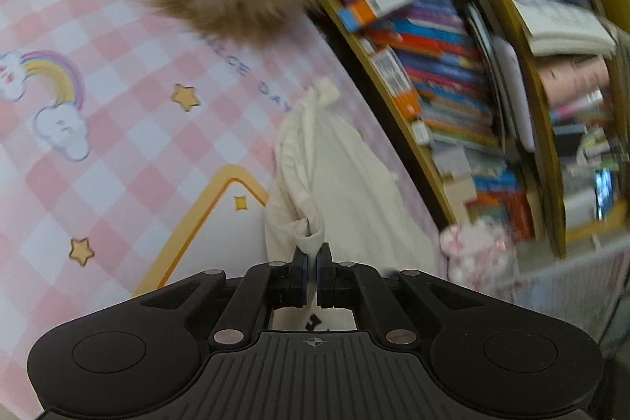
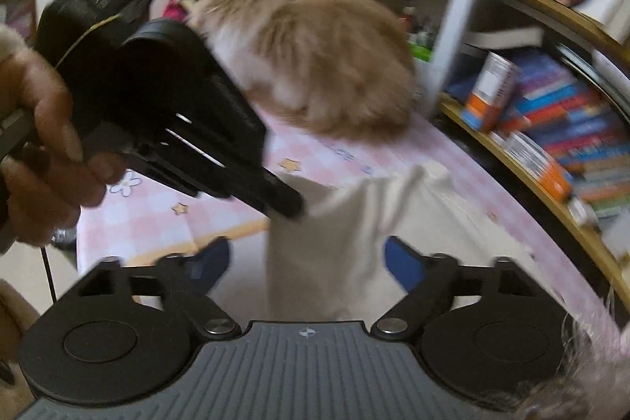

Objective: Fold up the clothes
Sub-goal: 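Raise the folded shirt with the left gripper while the right gripper pins the printed shirt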

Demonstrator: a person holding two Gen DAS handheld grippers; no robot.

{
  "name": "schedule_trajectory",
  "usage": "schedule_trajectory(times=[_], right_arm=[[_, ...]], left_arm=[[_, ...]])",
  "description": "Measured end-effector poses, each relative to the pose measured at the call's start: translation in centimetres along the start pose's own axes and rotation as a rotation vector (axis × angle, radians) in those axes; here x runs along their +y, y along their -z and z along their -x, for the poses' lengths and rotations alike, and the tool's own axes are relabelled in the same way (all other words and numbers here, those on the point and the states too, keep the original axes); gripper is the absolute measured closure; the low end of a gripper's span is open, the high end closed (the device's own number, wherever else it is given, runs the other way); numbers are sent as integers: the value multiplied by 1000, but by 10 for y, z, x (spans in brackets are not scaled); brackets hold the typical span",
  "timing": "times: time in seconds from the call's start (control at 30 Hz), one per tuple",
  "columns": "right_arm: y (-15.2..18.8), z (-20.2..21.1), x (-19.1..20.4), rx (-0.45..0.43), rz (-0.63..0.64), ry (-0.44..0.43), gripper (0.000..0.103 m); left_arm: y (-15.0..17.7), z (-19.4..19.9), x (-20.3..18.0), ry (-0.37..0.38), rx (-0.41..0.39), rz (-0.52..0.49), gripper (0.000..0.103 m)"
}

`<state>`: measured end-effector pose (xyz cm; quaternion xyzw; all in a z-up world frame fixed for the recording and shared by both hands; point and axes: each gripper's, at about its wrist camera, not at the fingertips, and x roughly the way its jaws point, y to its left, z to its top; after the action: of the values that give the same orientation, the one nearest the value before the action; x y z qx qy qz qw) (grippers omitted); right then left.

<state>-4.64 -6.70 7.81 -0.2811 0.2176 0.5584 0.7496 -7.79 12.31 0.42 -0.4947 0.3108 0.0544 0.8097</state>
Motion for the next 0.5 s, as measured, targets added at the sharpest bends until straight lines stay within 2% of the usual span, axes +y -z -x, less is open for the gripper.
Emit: schedule_trajectory(times=[0.17, 0.23, 0.3, 0.33, 0.4, 0.43, 0.47, 0.5], right_arm=[[-11, -19, 4, 40, -39, -2, 64], [-13, -25, 2, 54, -69, 6, 72], [-14, -30, -1, 71, -106, 8, 90], [-13, -31, -5, 77, -134, 1, 92], [-11, -30, -12, 73, -194, -2, 96], [-11, -29, -15, 69, -221, 6, 98], [-10, -28, -18, 65, -244, 26, 99], [-9, -27, -21, 64, -267, 50, 99]], left_arm=[[-5, -2, -4, 12, 49, -77, 102], [-8, -3, -2, 33, 61, -79, 102], [-11, -5, 0, 61, 72, -78, 101], [-13, -5, 1, 69, 76, -76, 99], [-17, -6, 4, 86, 80, -64, 90], [-19, -5, 7, 96, 78, -49, 77], [-20, -5, 10, 106, 77, -35, 59], [-22, -4, 13, 114, 70, -19, 50]])
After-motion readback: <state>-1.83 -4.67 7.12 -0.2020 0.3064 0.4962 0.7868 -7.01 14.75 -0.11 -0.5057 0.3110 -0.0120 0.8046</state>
